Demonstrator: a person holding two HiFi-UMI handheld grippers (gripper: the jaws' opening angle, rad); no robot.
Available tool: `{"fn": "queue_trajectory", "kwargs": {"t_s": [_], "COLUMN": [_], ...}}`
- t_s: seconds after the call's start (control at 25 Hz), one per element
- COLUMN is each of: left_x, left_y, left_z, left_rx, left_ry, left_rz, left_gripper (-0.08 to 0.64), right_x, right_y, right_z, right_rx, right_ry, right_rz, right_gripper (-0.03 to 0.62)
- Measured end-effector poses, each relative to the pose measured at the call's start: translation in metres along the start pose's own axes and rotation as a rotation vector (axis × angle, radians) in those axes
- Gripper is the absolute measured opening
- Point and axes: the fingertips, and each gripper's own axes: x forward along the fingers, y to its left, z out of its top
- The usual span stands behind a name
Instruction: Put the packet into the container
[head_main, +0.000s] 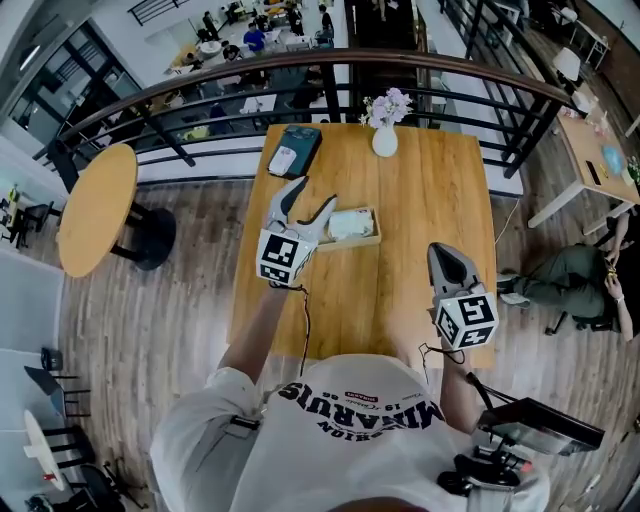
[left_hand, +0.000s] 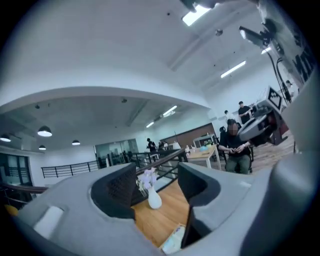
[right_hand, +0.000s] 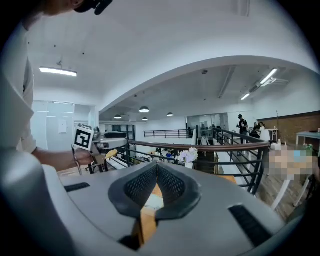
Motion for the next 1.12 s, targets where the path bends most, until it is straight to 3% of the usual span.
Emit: {"fn": "queue_trajectory", "kwargs": {"t_s": [0.16, 0.32, 0.52, 0.6, 0.64, 0.92, 1.12], "left_x": [-0.061, -0.109, -0.131, -0.134, -0.134, -0.128, -0.129], "left_y": [-0.011, -0.027, -0.036, -0.037, -0.037, -0.044, -0.052], "left_z": [0.073, 0.109, 0.119, 0.118, 0.116, 0.109, 0.096], "left_rx": [-0.016, -0.050, -0.075, -0.092, -0.095, -0.124, -0.198], "left_ry": [-0.209, -0.301, -0.312, -0.305, -0.296, -0.282, -0.244], "left_rz": [0.054, 0.094, 0.111, 0.117, 0.115, 0.054, 0.022], "left_gripper": [0.262, 0.262, 0.240, 0.154, 0.003, 0.002, 0.002], "right_x": [0.009, 0.012, 0.016, 0.016, 0.016, 0.017, 0.013], "right_y": [0.022, 0.050, 0.074, 0.076, 0.076, 0.075, 0.073], "right_z": [0.042, 0.074, 0.086, 0.085, 0.084, 0.071, 0.061], "right_rx": [-0.048, -0.118, -0.155, -0.158, -0.159, -0.154, -0.139], "right_ry": [-0.087, -0.153, -0.177, -0.172, -0.169, -0.137, -0.107], "right_rz": [0.052, 0.091, 0.125, 0.118, 0.114, 0.081, 0.065], "right_gripper": [0.011, 0.011, 0.011, 0.011, 0.011, 0.009, 0.009]}}
